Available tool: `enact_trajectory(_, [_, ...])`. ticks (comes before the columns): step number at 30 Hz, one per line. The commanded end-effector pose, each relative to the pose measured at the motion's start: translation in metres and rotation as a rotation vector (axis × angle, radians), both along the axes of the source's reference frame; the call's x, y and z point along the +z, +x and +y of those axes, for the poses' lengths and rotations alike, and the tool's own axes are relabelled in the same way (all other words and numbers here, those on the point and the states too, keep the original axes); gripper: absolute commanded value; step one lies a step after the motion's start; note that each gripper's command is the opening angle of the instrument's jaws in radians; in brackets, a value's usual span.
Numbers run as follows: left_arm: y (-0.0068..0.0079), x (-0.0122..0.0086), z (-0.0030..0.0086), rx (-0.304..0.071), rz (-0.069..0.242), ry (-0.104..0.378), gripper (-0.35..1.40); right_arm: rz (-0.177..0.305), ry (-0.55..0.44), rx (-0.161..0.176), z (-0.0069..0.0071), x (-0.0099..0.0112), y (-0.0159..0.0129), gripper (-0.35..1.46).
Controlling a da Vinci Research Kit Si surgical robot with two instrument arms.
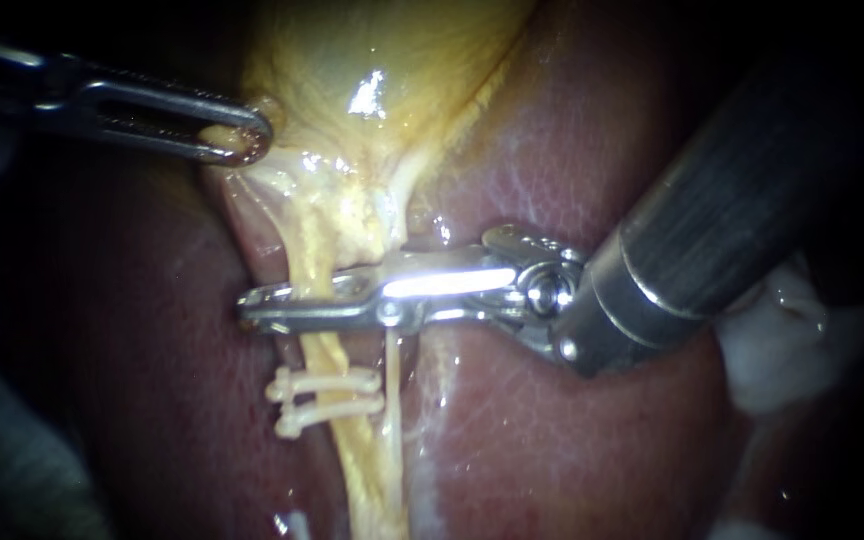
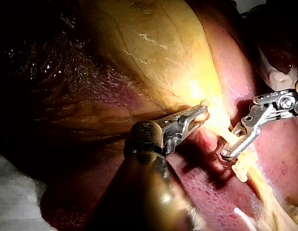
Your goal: Going back third clip left tube
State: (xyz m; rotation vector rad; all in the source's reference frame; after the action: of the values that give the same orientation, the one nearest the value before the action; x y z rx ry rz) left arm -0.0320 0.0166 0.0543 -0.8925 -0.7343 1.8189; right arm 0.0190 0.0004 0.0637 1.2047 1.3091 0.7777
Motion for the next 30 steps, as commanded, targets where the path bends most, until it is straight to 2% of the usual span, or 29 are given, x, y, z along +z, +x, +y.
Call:
enact_trajectory(1, [0.0000, 0.0000, 0.0000, 0.000, 0.000, 0.000, -0.35, -0.001, 0.004, -0.002, -0.0002, 0.0001, 0.0001, -0.31])
enact_trajectory(3, [0.0000, 0.0000, 0.0000, 0.000, 0.000, 0.000, -0.35, 0.007, -0.038, 0.003, -0.0004, 0.0003, 0.0002, 0.06])
enact_trajectory(4, [0.0000, 0.0000, 0.0000, 0.000, 0.000, 0.000, -0.35, 0.005, -0.063, 0.001, -0.0004, 0.0004, 0.0003, 0.19])
enact_trajectory(5, [0.0000, 0.0000, 0.0000, 0.000, 0.000, 0.000, -0.35, -0.010, -0.080, -0.003, -0.0005, 0.0005, 0.0005, 0.30])
enact_trajectory(7, [0.0000, 0.0000, 0.0000, 0.000, 0.000, 0.000, -0.35, -0.041, -0.113, -0.003, -0.0006, 0.0009, 0.0008, 0.41])
enact_trajectory(11, [-0.0001, 0.0000, 0.0000, 0.000, 0.000, 0.000, -0.35, -0.075, -0.151, 0.000, -0.0011, 0.0018, 0.0010, 0.45])
enact_trajectory(14, [0.0000, 0.0000, 0.0000, 0.000, 0.000, 0.000, -0.35, -0.130, -0.195, -0.012, -0.0014, 0.0026, 0.0008, 0.47])
enact_trajectory(20, [0.0000, 0.0000, 0.0000, 0.000, 0.000, 0.000, -0.35, -0.156, -0.216, -0.016, -0.0015, 0.0035, -0.0003, 0.48])
enact_trajectory(24, [0.0000, 0.0000, 0.0000, 0.000, 0.000, 0.000, -0.35, -0.165, -0.267, -0.022, -0.0017, 0.0032, -0.0012, 0.48])
enact_trajectory(27, [0.0000, 0.0000, 0.0000, 0.000, 0.000, 0.000, -0.35, -0.169, -0.346, -0.019, -0.0019, 0.0025, -0.0021, 0.49])
enact_trajectory(30, [0.0000, 0.0000, 0.0000, 0.000, 0.000, 0.000, -0.35, -0.193, -0.445, -0.040, -0.0022, 0.0014, -0.0033, 0.49])
